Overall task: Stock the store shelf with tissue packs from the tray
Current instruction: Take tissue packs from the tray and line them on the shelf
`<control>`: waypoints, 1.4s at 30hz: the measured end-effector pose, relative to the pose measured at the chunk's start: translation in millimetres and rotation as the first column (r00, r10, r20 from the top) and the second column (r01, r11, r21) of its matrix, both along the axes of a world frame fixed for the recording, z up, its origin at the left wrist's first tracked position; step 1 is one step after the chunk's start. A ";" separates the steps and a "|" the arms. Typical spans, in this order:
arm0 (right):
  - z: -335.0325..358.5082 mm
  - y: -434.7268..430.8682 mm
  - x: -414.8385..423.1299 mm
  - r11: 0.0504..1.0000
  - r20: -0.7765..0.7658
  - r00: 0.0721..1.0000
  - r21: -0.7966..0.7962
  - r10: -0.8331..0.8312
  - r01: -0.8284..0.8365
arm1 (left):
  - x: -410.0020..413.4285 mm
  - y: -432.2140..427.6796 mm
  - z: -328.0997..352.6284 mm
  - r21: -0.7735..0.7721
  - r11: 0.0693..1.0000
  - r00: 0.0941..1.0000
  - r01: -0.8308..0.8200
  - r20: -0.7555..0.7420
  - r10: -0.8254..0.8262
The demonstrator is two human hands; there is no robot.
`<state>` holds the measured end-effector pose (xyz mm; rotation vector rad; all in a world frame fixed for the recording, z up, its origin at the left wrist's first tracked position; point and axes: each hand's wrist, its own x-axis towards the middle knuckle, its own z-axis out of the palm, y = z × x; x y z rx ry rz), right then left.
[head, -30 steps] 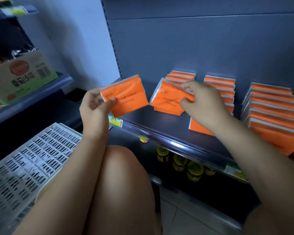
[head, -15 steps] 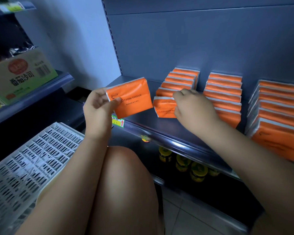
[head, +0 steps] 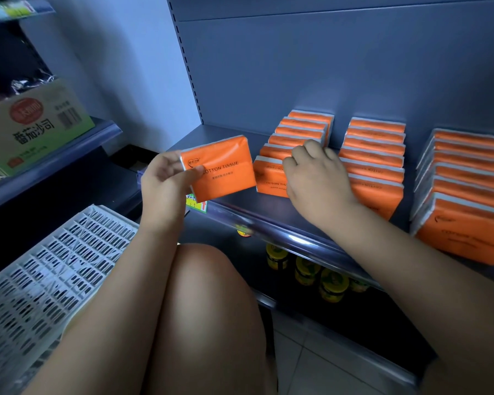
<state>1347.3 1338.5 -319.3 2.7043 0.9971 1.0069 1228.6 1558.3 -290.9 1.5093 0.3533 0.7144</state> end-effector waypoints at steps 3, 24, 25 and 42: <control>-0.8 2.6 0.3 0.998 -0.012 0.999 -0.018 -0.053 0.052 | 1.5 -1.1 -1.2 0.016 1.000 0.999 0.023 -0.023 -0.023; 15.3 -6.9 -32.3 0.972 -0.191 0.974 0.223 0.124 -0.081 | 22.6 -12.5 -17.8 0.258 0.902 0.928 0.345 -0.241 -0.285; 14.5 -11.4 -33.1 0.970 -0.205 0.972 0.232 0.115 -0.066 | 25.1 -14.7 -18.8 0.268 0.891 0.919 0.367 -0.253 -0.302; 10.6 -30.7 -28.3 0.968 -0.356 0.923 0.244 0.144 -0.056 | 48.8 -26.1 -26.1 0.465 0.818 0.908 0.339 -0.389 -0.156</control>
